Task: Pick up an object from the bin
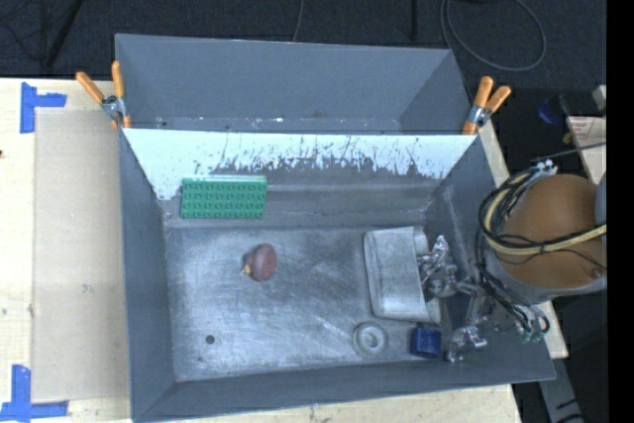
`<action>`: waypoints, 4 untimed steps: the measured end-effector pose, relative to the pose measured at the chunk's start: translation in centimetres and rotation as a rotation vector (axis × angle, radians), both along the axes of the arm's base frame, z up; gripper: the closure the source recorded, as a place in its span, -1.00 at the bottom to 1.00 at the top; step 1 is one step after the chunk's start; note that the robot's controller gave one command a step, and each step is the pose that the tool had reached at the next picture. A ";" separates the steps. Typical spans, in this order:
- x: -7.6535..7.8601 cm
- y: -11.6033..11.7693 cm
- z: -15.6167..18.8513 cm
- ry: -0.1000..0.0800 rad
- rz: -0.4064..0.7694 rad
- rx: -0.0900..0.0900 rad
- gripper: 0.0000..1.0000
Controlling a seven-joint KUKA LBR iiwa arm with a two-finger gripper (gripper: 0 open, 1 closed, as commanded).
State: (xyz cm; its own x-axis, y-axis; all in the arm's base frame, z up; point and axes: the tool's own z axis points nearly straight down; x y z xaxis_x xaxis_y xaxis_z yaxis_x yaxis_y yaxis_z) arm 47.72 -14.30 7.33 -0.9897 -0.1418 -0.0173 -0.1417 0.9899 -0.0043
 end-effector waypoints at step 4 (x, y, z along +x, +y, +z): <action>0.1 7.0 0.0 -0.005 0.525 -0.007 -1.00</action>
Offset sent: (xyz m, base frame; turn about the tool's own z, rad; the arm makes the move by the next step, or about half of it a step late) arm -0.0065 0.0303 -0.0033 -0.2604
